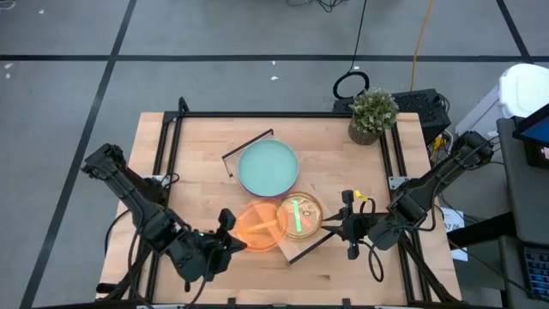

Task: Place and stack plates onto a shelf
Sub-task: Stack the orange plate on top of the green plate on the shelf

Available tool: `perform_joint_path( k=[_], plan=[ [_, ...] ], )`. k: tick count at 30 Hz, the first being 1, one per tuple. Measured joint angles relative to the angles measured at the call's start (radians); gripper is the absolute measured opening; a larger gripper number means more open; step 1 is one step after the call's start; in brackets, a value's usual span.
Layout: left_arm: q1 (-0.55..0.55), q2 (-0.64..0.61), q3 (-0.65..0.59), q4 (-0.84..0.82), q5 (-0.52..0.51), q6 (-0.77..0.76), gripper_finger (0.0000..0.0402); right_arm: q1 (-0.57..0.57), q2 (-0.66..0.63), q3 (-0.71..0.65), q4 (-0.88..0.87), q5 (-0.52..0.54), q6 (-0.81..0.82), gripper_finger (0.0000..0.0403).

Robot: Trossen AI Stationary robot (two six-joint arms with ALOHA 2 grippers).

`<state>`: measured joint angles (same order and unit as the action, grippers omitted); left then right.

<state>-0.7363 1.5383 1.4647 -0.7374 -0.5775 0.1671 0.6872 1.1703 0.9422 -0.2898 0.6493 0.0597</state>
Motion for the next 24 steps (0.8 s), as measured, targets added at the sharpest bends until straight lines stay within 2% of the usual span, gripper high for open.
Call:
perform_joint_path(
  k=[10, 15, 19, 24],
  plan=[
    [0.098, 0.0, 0.0, 0.071, 0.001, 0.255, 0.0001, 0.0, -0.048, 0.0, -0.009, 0.0, -0.017, 0.0068],
    [0.127, 0.0, 0.0, 0.168, 0.006, 0.401, 0.0001, 0.002, -0.068, 0.0, -0.054, 0.0, 0.017, 0.0068],
    [0.143, 0.0, 0.0, 0.261, 0.057, 0.505, 0.0001, 0.002, -0.081, 0.0, -0.094, 0.0, 0.055, 0.0068],
    [0.163, 0.0, 0.0, 0.333, 0.089, 0.554, 0.0001, 0.002, -0.098, 0.0, -0.097, 0.0, 0.061, 0.0068]
  ],
)
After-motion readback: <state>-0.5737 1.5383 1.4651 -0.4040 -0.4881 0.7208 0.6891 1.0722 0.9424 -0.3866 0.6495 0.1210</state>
